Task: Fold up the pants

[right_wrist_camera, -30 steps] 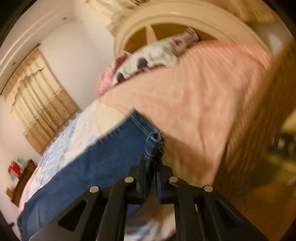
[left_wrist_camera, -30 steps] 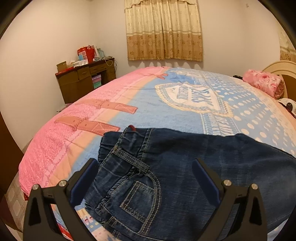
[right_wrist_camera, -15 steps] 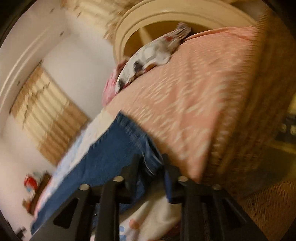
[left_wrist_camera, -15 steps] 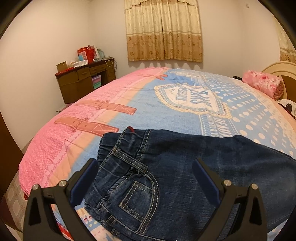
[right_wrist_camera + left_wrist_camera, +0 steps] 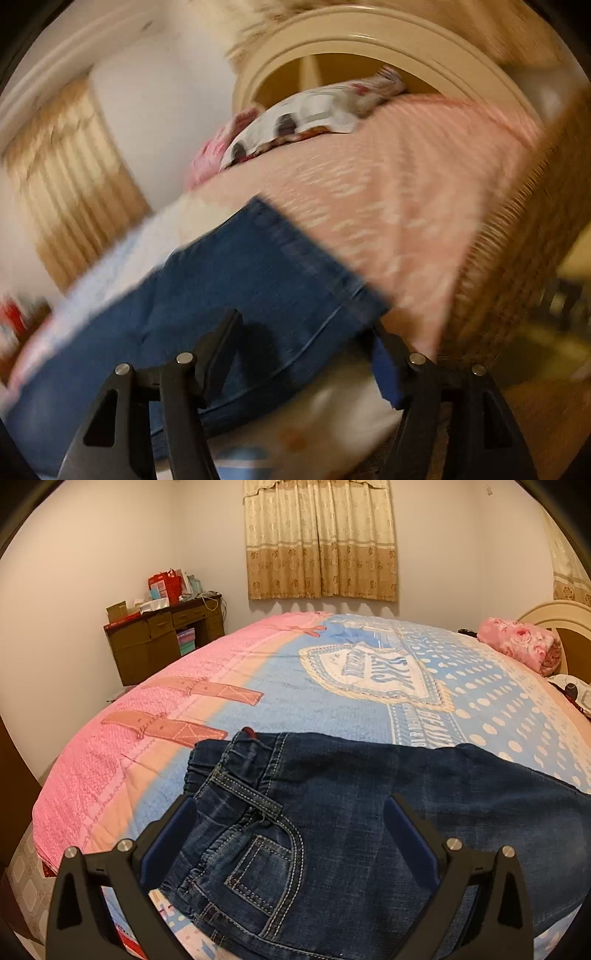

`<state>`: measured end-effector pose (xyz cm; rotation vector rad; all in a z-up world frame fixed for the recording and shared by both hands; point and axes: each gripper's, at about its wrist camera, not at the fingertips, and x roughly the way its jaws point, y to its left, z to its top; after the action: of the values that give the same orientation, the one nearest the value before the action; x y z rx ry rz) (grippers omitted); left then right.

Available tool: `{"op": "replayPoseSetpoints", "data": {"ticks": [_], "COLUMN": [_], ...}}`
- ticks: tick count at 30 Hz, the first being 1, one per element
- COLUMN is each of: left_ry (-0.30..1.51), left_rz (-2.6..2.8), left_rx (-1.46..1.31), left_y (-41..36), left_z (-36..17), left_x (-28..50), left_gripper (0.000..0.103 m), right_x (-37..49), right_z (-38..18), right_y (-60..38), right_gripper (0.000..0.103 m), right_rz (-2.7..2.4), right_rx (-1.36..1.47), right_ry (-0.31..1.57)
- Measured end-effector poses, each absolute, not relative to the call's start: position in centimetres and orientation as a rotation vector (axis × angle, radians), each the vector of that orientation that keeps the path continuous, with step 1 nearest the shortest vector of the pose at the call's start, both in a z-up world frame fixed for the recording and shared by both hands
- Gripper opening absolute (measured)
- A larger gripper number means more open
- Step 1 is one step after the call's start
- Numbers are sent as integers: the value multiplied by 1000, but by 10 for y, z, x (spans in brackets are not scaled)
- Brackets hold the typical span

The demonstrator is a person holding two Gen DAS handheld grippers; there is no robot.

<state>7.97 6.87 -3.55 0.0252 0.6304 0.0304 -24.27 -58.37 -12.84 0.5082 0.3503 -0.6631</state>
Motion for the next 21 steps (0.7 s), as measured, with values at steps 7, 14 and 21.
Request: {"op": "replayPoseSetpoints", "data": {"ticks": [7, 14, 21], "left_ry": [610, 632, 638], "left_rz": [36, 51, 39], "left_rx": [-8, -77, -109], "left_y": [87, 113, 125], "left_z": [-32, -42, -50], "left_x": [75, 79, 76], "left_gripper": [103, 103, 103], "right_x": [-270, -268, -202], "right_z": [-147, -139, -15], "right_y": [-626, -647, -528], "right_gripper": [27, 6, 6], "right_rz": [-597, -467, -359], "right_rx": [866, 994, 495], "right_ry": [164, 192, 200]}}
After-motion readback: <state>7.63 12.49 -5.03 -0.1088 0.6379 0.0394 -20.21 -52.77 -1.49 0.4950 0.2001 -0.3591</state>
